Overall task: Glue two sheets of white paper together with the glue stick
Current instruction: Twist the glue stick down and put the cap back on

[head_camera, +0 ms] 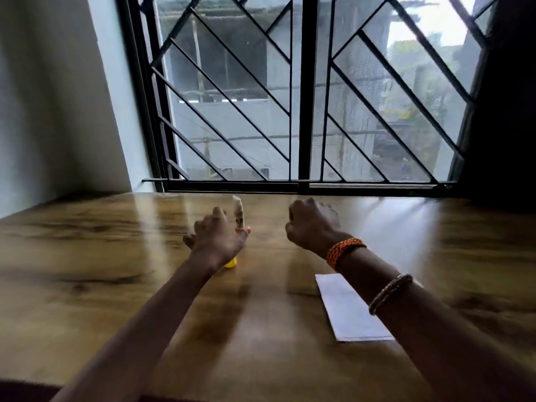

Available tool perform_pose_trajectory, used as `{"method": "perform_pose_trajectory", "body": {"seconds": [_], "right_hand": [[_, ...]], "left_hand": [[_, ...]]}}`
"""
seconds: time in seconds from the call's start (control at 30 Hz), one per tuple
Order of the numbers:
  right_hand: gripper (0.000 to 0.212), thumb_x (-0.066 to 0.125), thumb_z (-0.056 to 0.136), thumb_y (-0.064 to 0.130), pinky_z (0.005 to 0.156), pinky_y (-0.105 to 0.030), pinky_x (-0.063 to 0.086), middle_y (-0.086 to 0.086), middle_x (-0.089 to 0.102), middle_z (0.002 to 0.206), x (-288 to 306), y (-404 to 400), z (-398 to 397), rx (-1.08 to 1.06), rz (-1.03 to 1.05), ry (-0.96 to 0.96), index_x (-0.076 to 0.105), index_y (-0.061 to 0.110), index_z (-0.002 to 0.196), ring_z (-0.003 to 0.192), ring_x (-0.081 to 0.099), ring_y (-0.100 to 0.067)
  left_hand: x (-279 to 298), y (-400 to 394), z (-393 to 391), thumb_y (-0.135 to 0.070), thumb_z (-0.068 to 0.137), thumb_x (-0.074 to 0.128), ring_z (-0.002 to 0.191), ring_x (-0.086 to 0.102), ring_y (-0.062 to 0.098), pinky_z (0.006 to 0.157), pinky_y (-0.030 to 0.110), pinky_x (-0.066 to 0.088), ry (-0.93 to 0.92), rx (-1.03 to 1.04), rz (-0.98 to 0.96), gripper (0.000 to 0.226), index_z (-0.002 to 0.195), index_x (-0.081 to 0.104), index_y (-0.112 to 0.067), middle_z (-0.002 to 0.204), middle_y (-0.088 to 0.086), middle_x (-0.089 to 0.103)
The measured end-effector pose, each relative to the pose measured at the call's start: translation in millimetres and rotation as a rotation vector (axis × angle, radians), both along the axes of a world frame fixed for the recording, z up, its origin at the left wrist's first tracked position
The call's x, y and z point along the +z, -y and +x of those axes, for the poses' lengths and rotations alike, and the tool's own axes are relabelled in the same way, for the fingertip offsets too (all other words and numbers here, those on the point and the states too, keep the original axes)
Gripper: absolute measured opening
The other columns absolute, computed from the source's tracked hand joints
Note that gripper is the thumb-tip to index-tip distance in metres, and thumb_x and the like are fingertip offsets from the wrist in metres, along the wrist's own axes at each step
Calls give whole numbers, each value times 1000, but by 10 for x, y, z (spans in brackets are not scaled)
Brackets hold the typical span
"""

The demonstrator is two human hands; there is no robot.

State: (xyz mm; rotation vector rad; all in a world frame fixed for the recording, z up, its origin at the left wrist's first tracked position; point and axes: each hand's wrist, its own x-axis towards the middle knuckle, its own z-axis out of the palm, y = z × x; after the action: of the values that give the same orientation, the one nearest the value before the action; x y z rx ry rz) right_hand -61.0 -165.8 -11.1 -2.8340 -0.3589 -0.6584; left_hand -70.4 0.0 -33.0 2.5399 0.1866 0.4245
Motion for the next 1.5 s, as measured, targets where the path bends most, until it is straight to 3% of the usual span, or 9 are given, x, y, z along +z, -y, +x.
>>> {"method": "perform_pose_trajectory", "body": {"seconds": [0.1, 0.23, 0.4, 0.6, 0.67, 0.8, 1.07, 1.33, 1.5], "right_hand": [[16, 55, 82, 19, 103, -48, 38, -14, 69, 89, -111, -33, 153, 13, -51, 28, 66, 10, 90, 85, 65, -32], [13, 54, 82, 19, 100, -47, 40, -10, 68, 79, -269, 110, 248, 58, -35, 31, 64, 11, 81, 74, 64, -29], [15, 56, 83, 19, 82, -39, 51, -7, 72, 79, -221, 249, 336, 112, 200, 65, 69, 12, 86, 72, 66, -25], [17, 58, 80, 18, 61, -34, 42, 6, 55, 58, -194, 217, 256, 221, 487, 116, 45, 15, 91, 55, 52, -20], [19, 58, 82, 22, 65, -40, 50, 2, 63, 67, -223, 238, 150, 294, 476, 141, 44, 16, 93, 61, 60, -21], [14, 60, 84, 16, 64, -50, 54, -9, 68, 76, -248, 344, -4, 400, 548, 197, 47, 12, 89, 67, 66, -28], [14, 60, 85, 9, 56, -53, 53, -22, 67, 77, -229, 346, -44, 436, 712, 164, 47, 11, 88, 68, 65, -39], [14, 57, 92, 15, 60, -23, 52, -6, 63, 73, -208, 268, -128, 502, 1209, -172, 44, 9, 96, 62, 60, -7], [16, 57, 92, 11, 48, -35, 44, -10, 56, 63, -127, 185, -226, 451, 902, 151, 43, 7, 89, 49, 51, -19]], "left_hand": [[-3, -80, 307, -48, 78, 64, 124, 43, 32, 102, 45, 38, -74, -93, -296, 75, 134, 35, -6, 136, 14, 46], [-75, -86, 600, -33, 78, 70, 102, 59, 27, 80, 30, 46, -14, -169, -405, 40, 104, 57, -5, 106, 11, 65], [-137, 88, 608, -38, 81, 62, 84, 60, 24, 66, 28, 43, 270, 1, -296, 25, 82, 69, -14, 87, 8, 71], [81, 275, 375, -26, 80, 67, 63, 58, 0, 61, 21, 45, 410, -350, -583, 13, 68, 70, -26, 59, -15, 66], [99, 341, 284, -26, 82, 65, 69, 63, -8, 58, 9, 44, 335, -483, -761, 13, 70, 70, -30, 68, -19, 71], [78, 452, 237, -36, 81, 61, 91, 66, 3, 76, 31, 46, 131, -525, -961, 12, 81, 70, -28, 87, -8, 74], [-11, 517, 219, -25, 87, 55, 96, 62, 10, 71, 31, 47, -4, -512, -1126, 14, 83, 69, -23, 79, -10, 75], [37, 508, 157, -24, 90, 47, 106, 62, 11, 77, 33, 46, -79, -733, -1153, 18, 98, 63, -25, 107, -7, 69], [94, 548, 91, -33, 94, 42, 96, 61, 13, 72, 30, 44, -57, -653, -1117, 27, 107, 61, -19, 115, -1, 66]]}}
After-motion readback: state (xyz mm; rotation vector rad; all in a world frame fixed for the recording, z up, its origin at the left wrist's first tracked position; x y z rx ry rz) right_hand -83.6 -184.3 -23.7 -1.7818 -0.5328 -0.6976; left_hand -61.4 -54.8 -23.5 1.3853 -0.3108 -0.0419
